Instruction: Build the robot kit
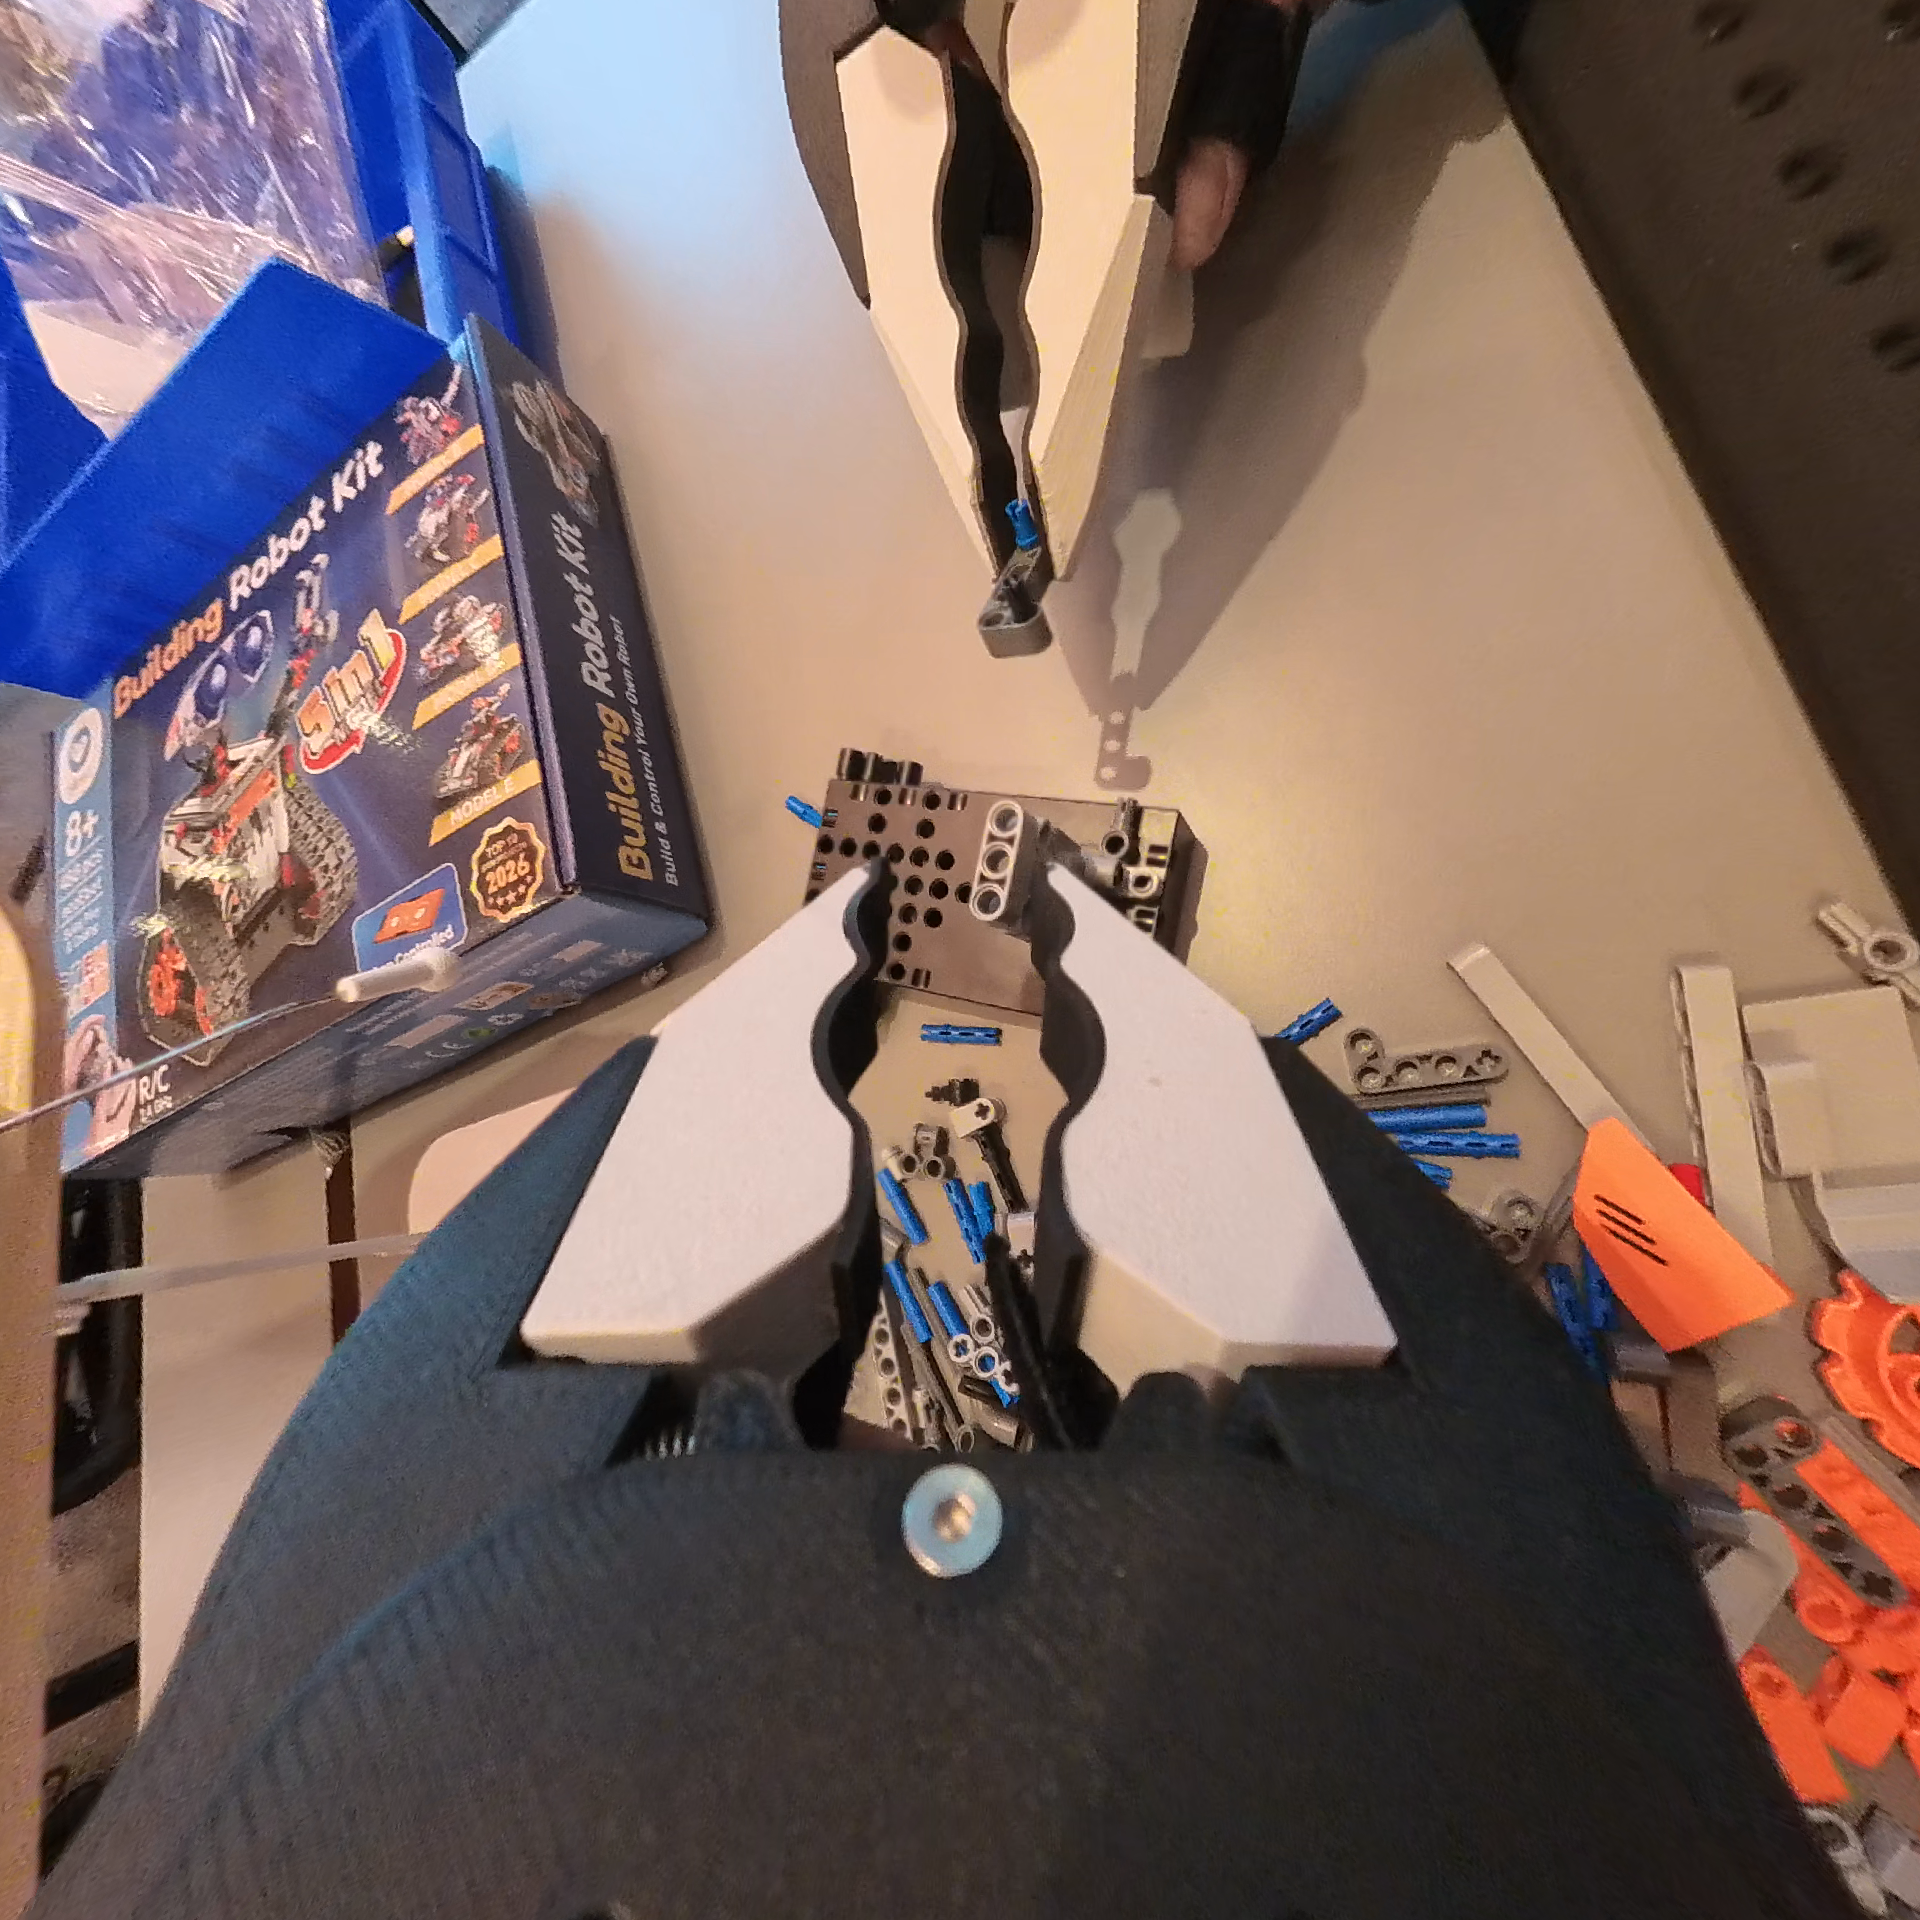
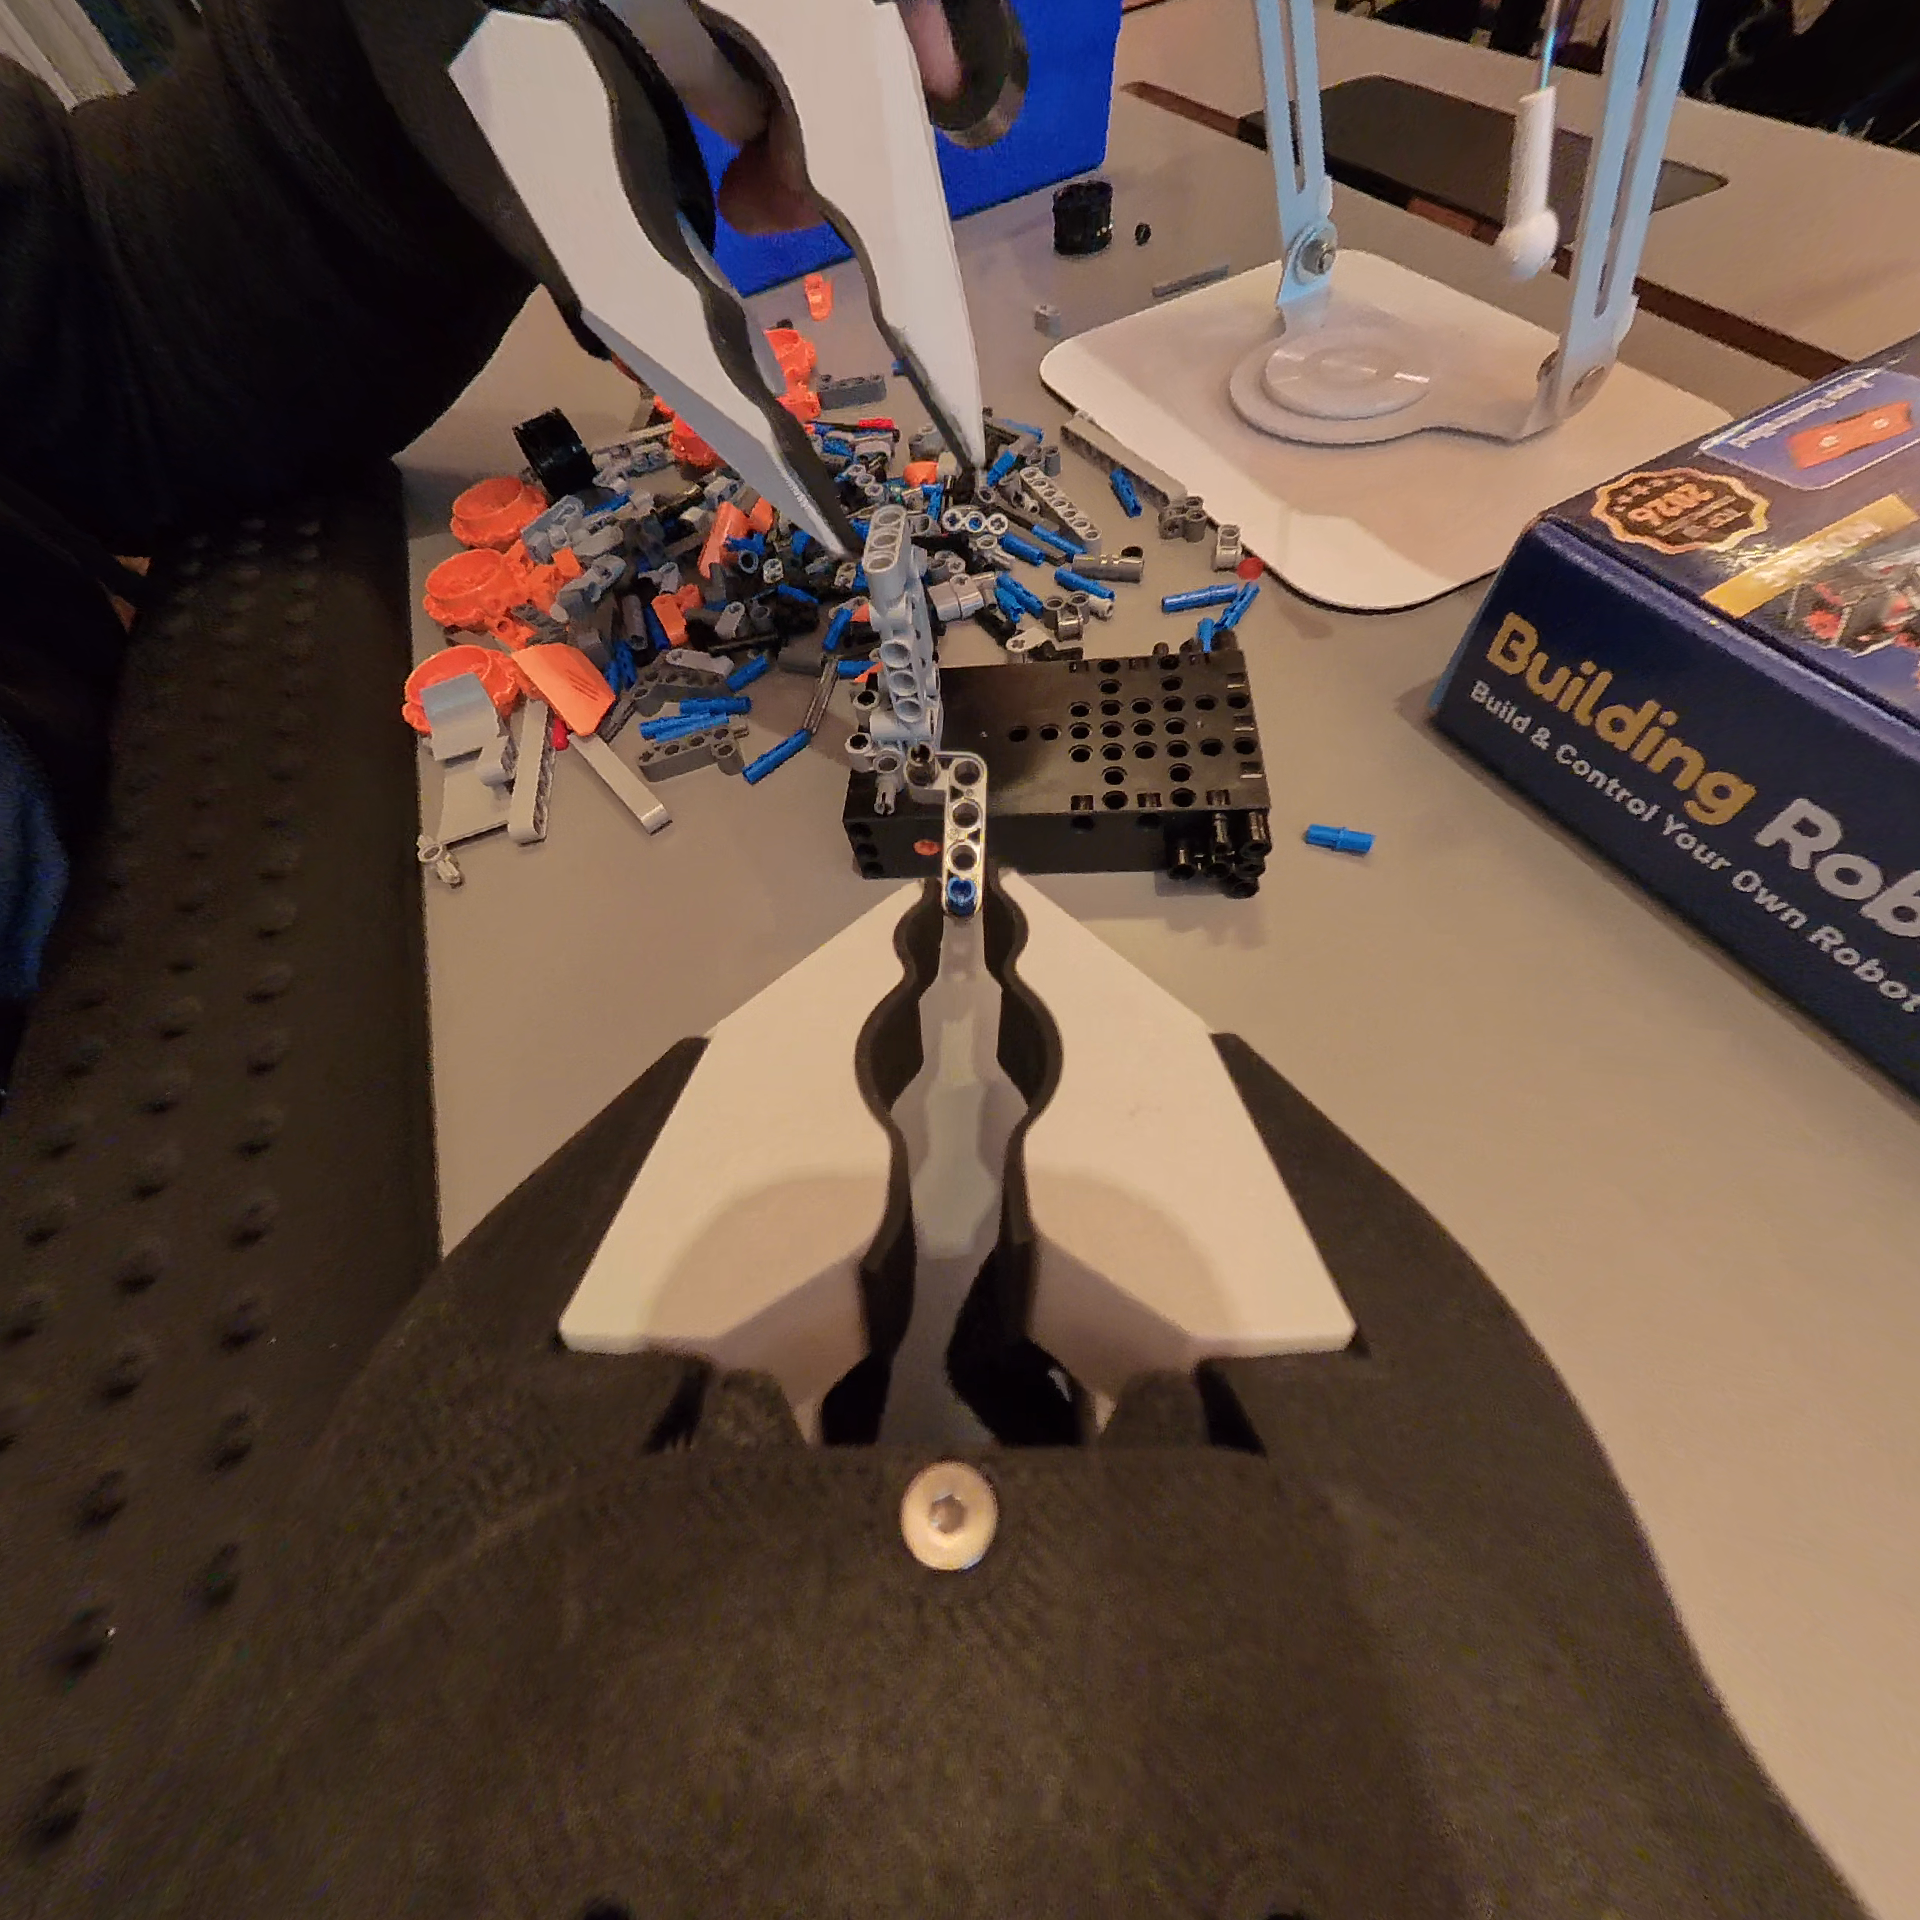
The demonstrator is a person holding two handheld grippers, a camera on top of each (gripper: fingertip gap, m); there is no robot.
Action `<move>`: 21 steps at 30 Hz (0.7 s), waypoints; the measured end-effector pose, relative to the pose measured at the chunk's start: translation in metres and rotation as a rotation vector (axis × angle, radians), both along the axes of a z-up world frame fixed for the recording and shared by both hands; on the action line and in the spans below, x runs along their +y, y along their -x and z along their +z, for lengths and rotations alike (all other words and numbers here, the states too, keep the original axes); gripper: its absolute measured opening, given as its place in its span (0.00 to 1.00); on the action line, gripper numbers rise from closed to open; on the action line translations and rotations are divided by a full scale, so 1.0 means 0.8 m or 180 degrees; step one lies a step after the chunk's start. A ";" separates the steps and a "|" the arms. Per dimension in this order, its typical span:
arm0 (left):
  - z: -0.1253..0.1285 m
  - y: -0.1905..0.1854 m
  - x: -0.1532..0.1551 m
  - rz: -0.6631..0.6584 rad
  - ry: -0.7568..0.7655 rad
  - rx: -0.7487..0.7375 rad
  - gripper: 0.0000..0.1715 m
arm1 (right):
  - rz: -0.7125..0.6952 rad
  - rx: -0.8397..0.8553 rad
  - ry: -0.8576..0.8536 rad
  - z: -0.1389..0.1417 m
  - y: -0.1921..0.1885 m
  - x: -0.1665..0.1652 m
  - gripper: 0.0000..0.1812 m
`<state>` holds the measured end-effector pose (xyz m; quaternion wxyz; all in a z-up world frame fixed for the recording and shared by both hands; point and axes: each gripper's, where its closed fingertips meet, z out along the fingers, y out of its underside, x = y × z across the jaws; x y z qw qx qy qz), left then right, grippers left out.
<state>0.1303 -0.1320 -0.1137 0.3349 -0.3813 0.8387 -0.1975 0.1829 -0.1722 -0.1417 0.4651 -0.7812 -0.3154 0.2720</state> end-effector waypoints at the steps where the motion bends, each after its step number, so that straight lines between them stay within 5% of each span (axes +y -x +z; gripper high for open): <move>1: 0.002 0.000 -0.001 0.0005 0.0000 -0.0012 0.15 | -0.0032 -0.0026 -0.0023 0.001 -0.002 0.002 0.03; 11: 0.024 -0.008 -0.020 -0.0027 -0.0108 -0.0178 0.15 | -0.0147 -0.0618 -0.0587 0.013 0.002 0.006 0.03; 21: 0.023 -0.016 -0.036 0.0100 -0.0353 -0.0324 0.15 | 0.0027 -0.0494 -0.0587 0.018 0.022 0.002 0.03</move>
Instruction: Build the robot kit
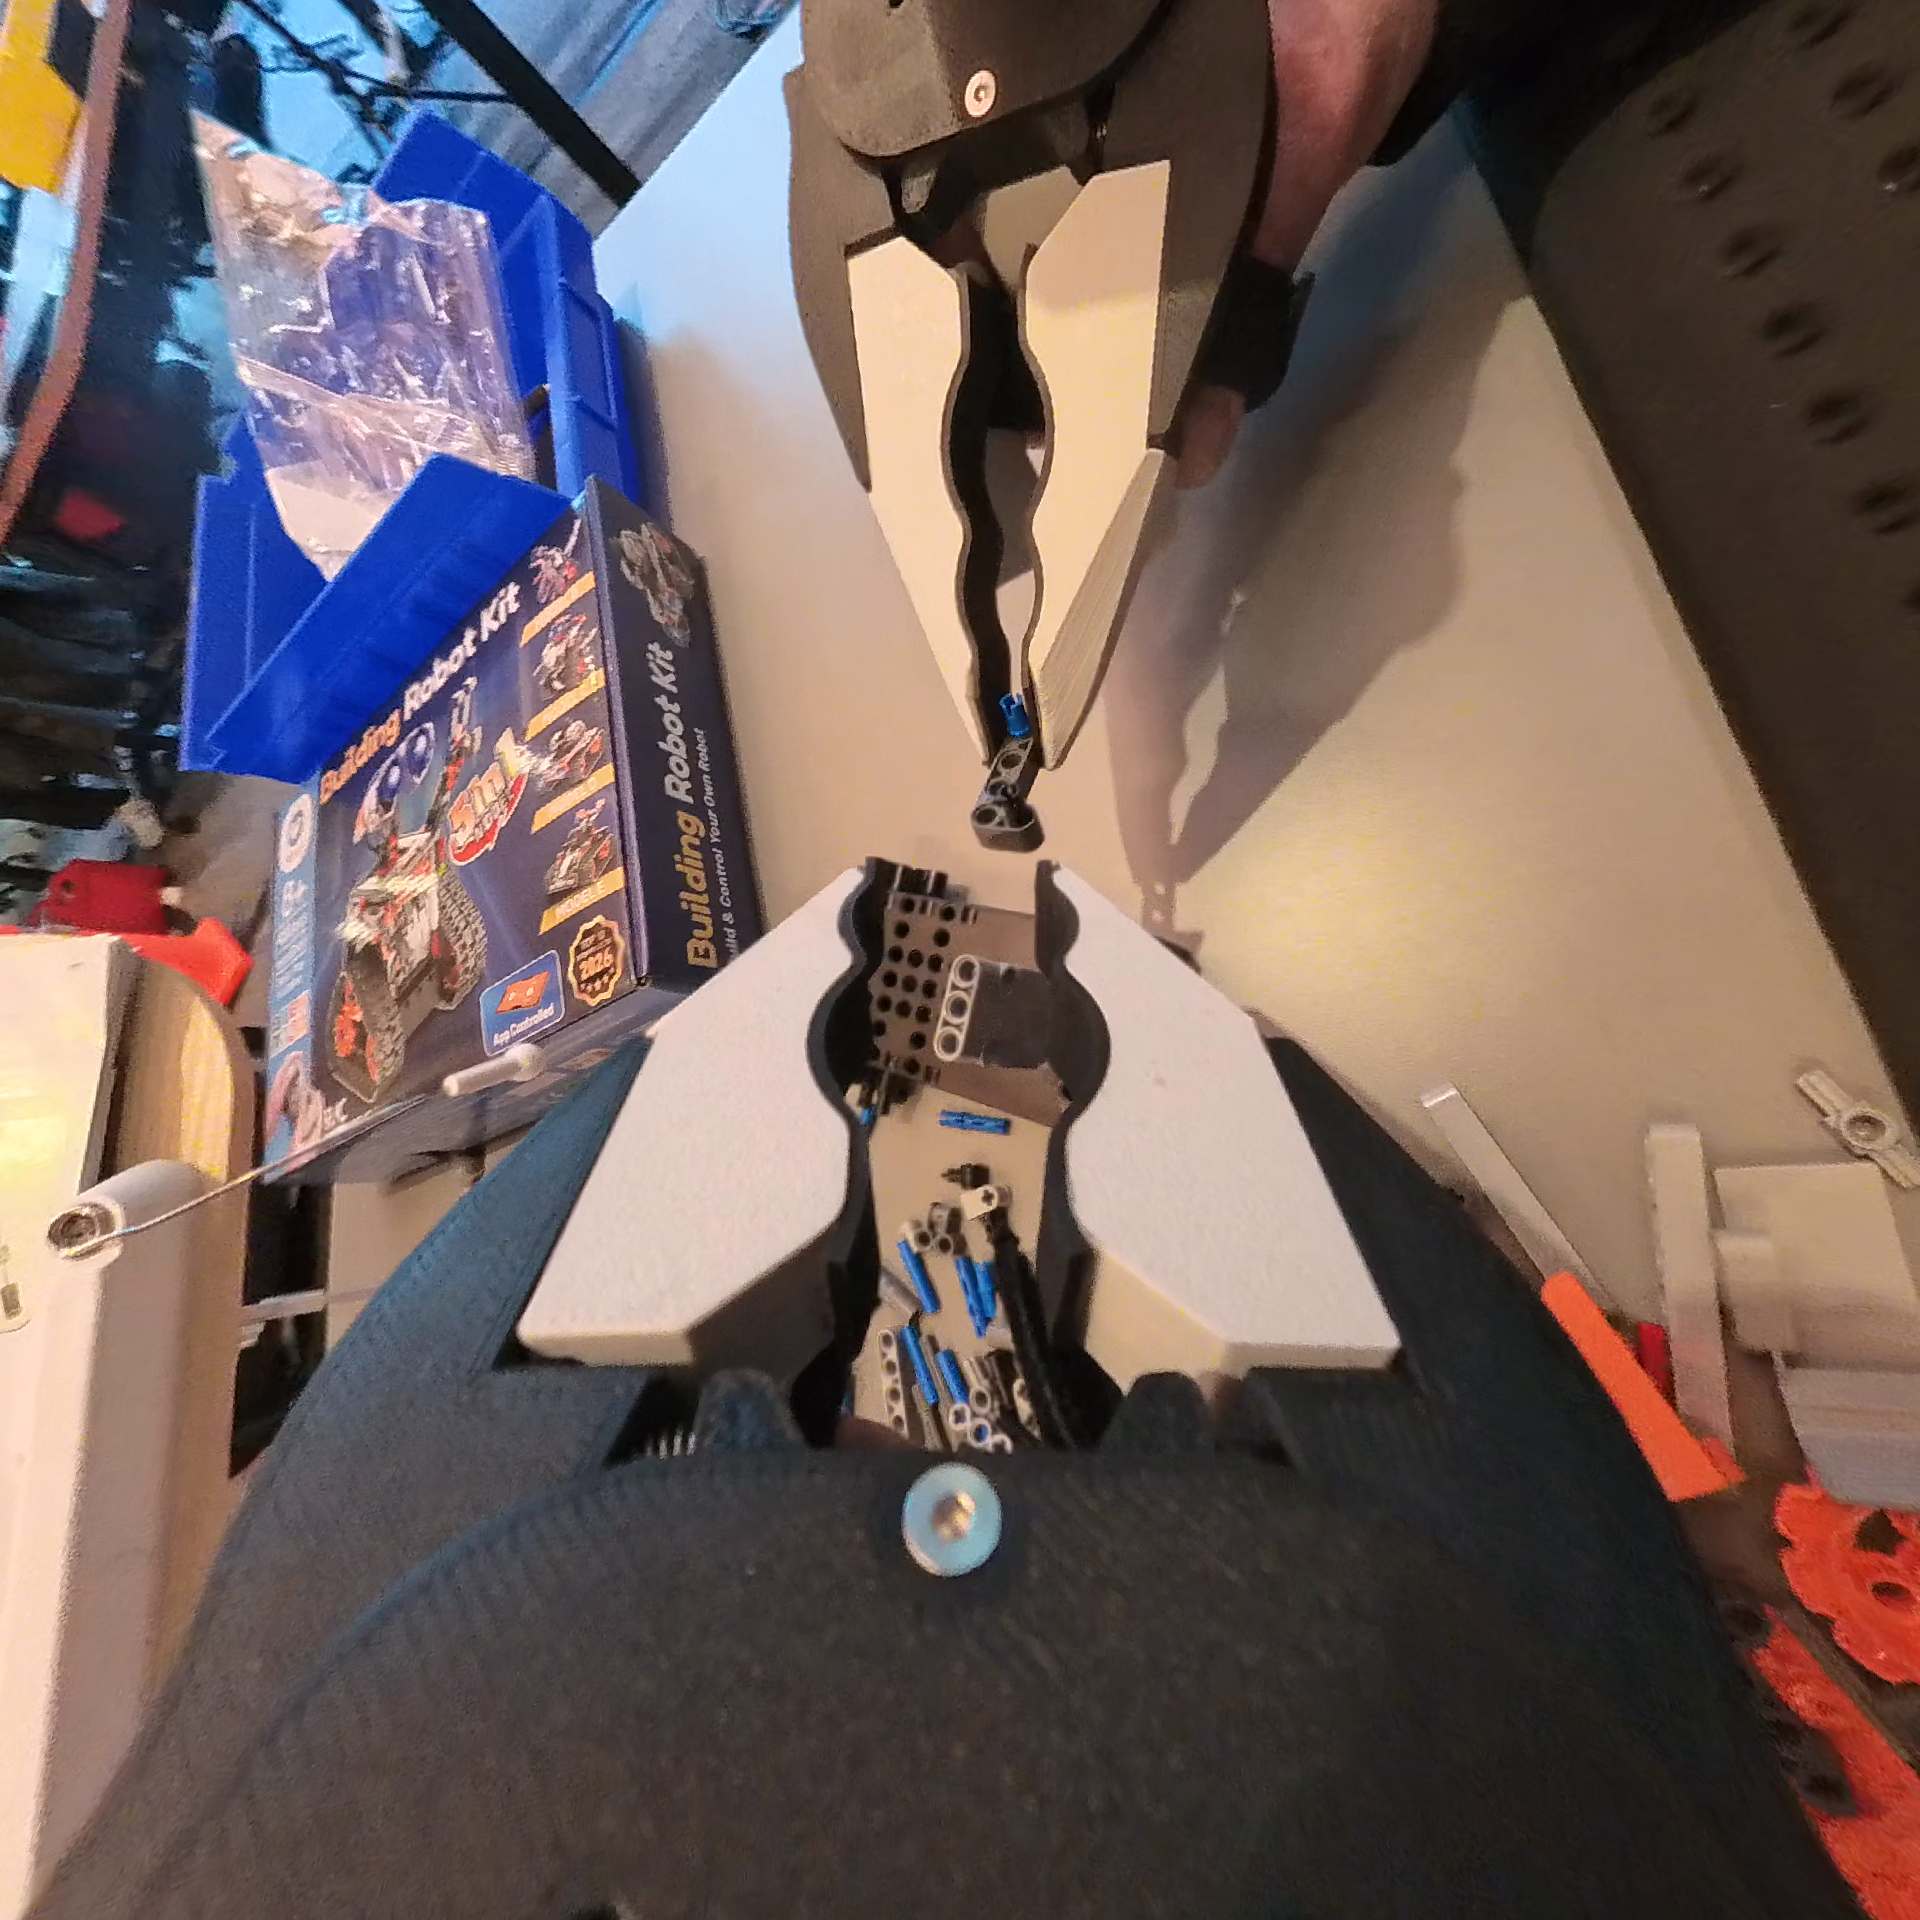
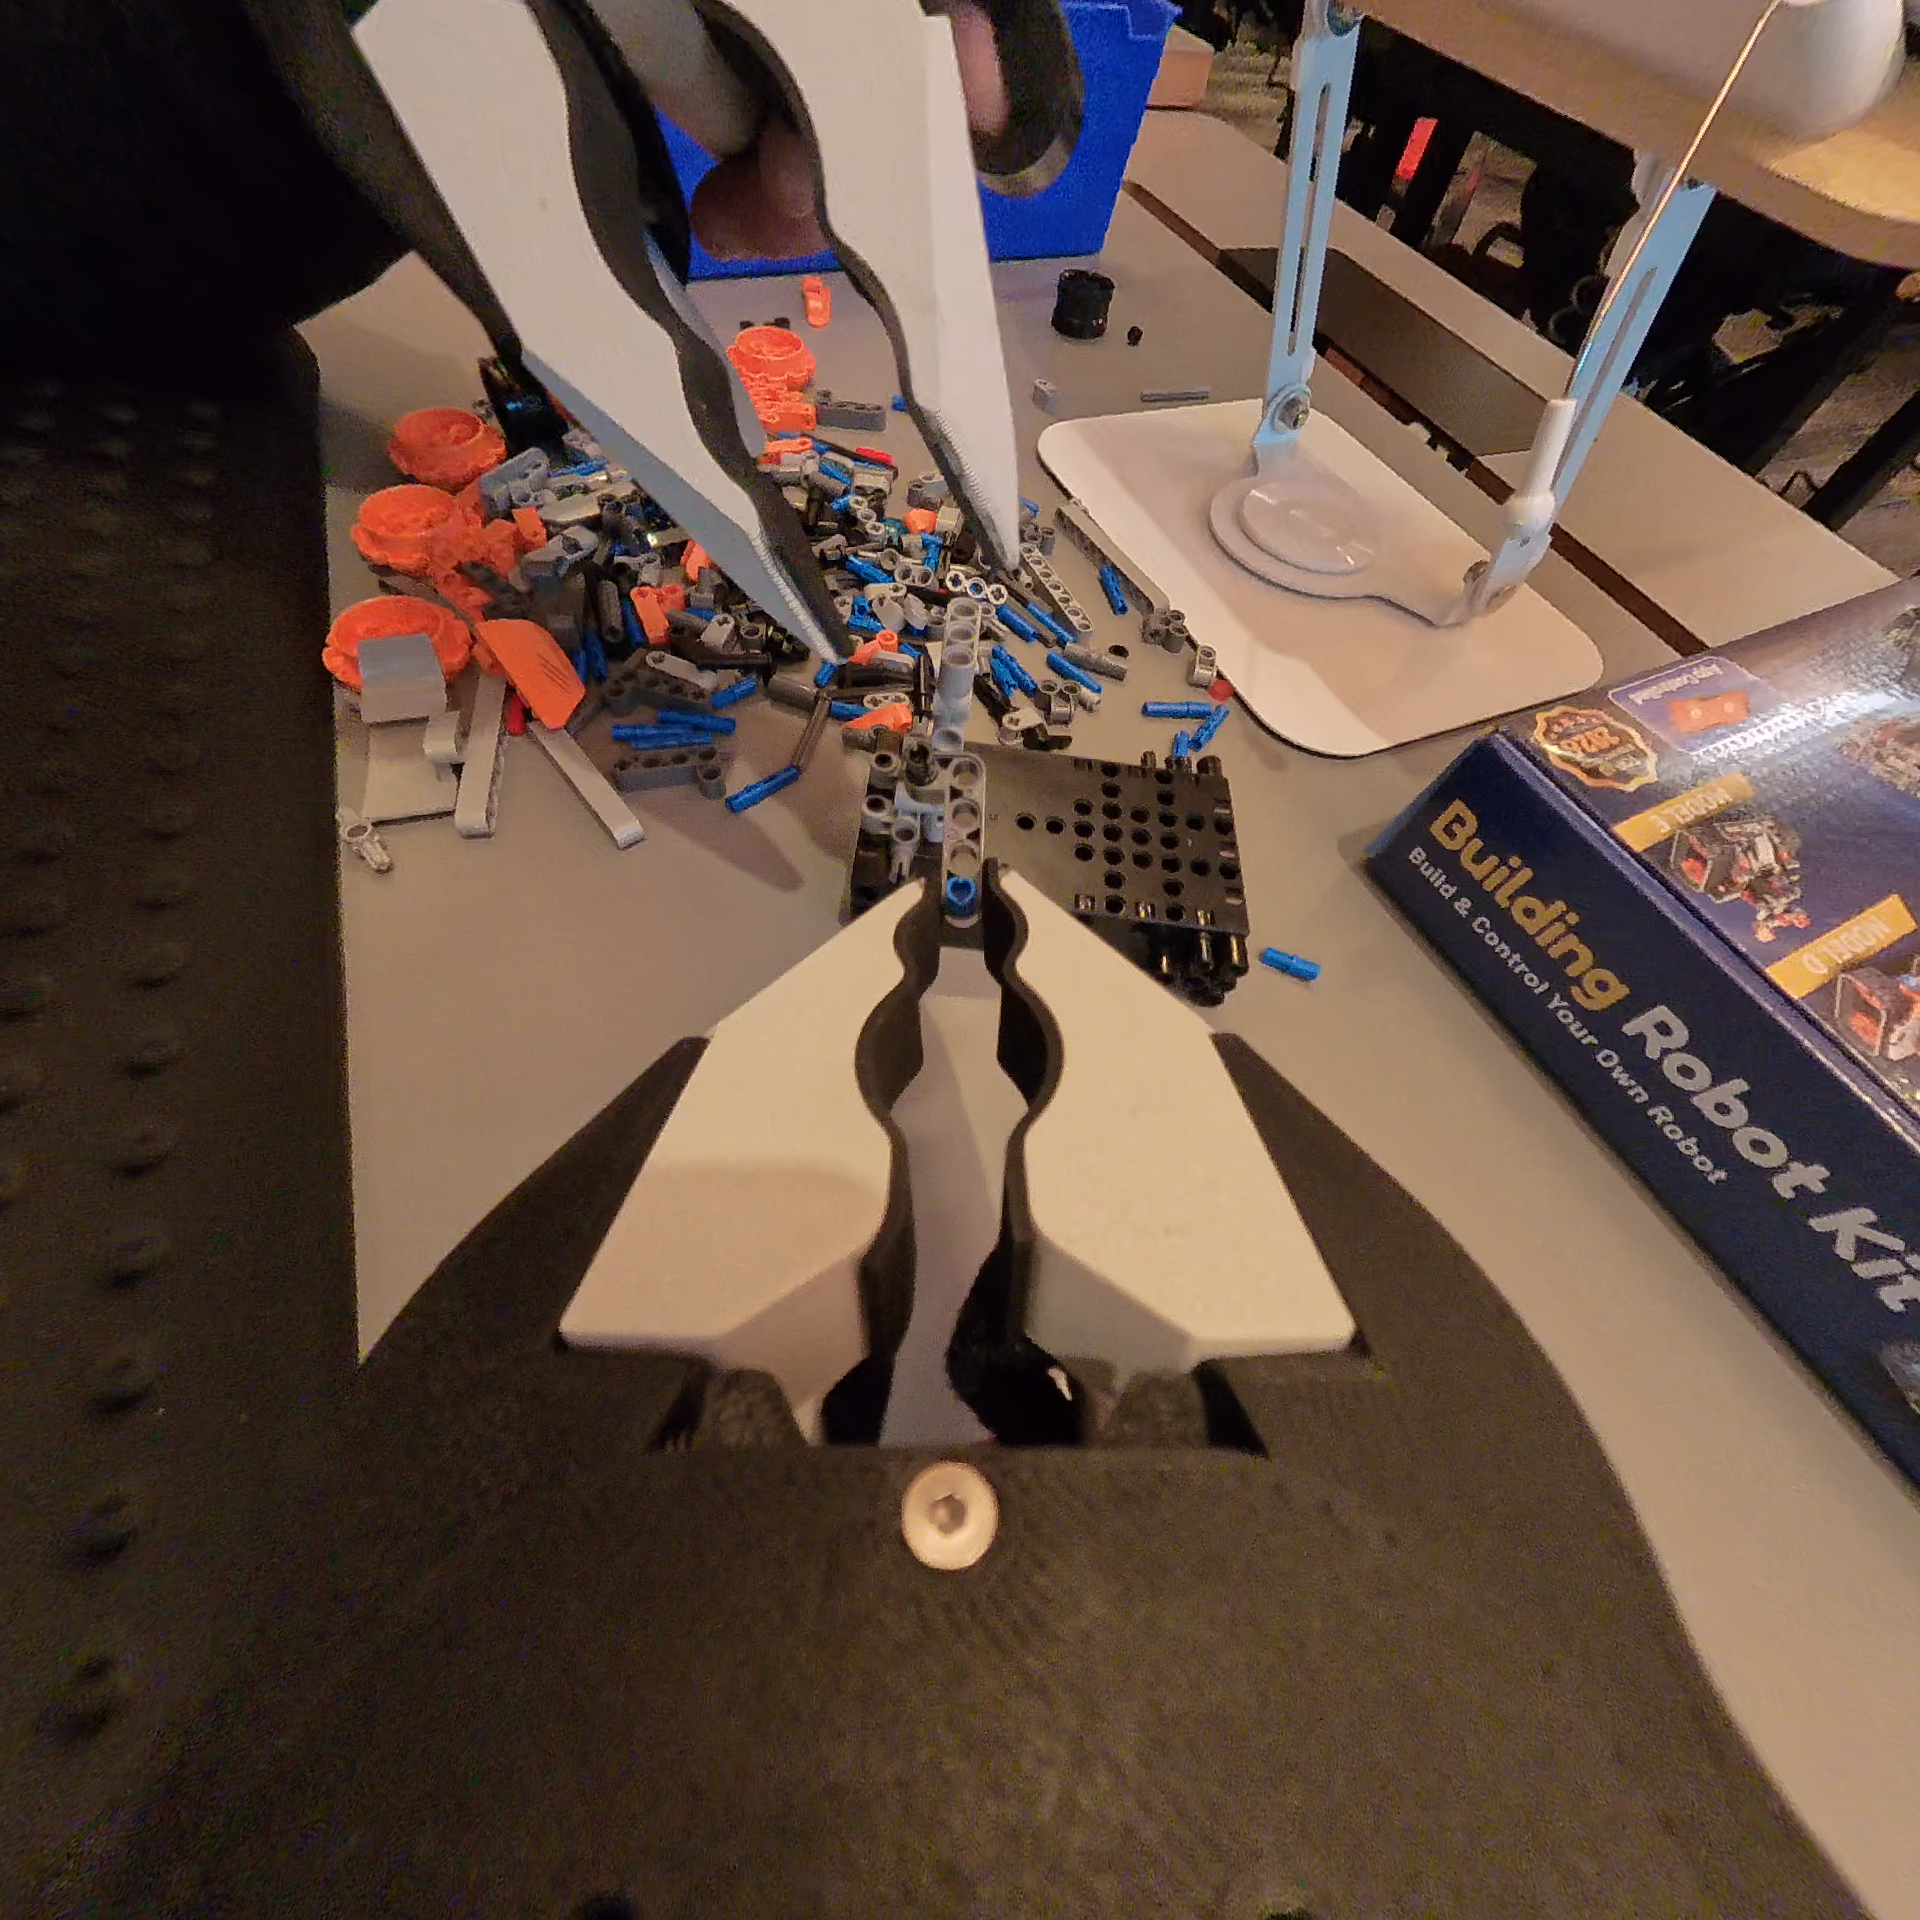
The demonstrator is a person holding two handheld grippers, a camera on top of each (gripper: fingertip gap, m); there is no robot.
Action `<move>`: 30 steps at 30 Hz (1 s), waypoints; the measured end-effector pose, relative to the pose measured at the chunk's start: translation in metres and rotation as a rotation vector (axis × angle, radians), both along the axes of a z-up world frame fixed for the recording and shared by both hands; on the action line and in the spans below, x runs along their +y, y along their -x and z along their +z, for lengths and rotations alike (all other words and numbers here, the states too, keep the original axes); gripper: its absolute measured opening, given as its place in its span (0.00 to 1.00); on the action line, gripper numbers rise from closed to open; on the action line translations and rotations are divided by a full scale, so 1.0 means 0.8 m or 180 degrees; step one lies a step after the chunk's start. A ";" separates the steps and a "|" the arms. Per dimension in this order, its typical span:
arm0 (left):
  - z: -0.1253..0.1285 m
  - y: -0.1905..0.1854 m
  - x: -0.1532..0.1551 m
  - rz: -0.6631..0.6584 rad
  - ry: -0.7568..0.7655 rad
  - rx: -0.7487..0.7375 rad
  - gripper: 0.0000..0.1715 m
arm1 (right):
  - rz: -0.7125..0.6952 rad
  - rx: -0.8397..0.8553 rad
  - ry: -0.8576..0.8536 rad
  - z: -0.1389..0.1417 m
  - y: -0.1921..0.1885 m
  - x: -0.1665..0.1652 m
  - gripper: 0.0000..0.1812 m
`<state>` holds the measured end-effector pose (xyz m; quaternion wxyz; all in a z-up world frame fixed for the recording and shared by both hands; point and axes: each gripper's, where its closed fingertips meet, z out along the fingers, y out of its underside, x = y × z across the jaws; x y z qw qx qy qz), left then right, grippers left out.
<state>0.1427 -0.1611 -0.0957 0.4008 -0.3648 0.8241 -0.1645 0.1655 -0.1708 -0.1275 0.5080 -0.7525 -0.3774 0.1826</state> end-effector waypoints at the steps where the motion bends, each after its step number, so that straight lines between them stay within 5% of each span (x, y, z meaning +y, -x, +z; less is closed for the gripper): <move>1: 0.000 0.002 0.001 0.0043 -0.0022 -0.0024 0.15 | -0.0001 0.0009 -0.0002 0.001 0.002 0.001 0.03; 8: 0.003 0.011 0.012 0.0313 -0.0086 -0.0258 0.15 | 0.0036 0.0201 0.0037 0.012 0.012 0.002 0.03; 21: 0.020 0.003 0.006 0.0367 -0.0562 -0.0589 0.11 | 0.0238 0.1353 0.0341 0.054 0.021 -0.005 0.03; 28: 0.033 -0.007 0.001 0.0541 0.0258 -0.0841 0.13 | 0.0311 0.1957 0.0229 0.089 0.017 -0.008 0.03; 30: 0.037 -0.011 0.003 0.0593 0.0173 -0.0947 0.15 | 0.0367 0.2186 0.0278 0.098 0.019 -0.008 0.03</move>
